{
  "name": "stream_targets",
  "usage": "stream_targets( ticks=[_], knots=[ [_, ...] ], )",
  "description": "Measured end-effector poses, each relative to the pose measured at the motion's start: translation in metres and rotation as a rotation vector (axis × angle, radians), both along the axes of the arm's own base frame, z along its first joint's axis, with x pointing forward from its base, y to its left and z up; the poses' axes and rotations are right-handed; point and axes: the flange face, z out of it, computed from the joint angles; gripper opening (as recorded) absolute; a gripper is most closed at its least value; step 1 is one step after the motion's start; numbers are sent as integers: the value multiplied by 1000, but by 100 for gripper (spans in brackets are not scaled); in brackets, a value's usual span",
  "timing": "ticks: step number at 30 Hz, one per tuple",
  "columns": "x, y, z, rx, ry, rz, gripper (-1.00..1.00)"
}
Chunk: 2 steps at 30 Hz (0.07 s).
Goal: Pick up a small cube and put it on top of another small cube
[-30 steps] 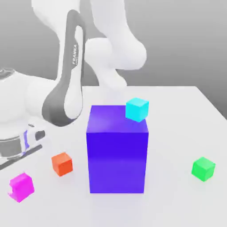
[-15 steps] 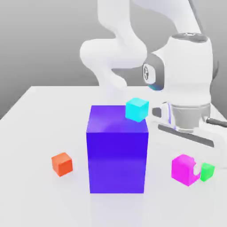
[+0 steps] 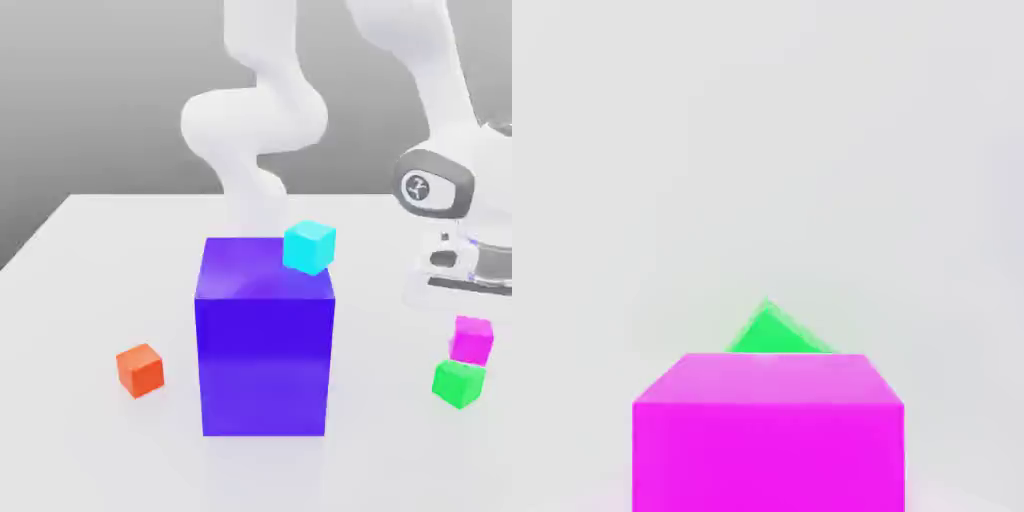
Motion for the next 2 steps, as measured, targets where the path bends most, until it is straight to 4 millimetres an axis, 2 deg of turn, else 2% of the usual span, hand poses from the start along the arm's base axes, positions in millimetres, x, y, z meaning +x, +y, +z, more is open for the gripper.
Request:
stream_targets(
  ticks=[2],
  knots=[
    [0, 0, 0, 0, 0, 0, 100]
  ],
)
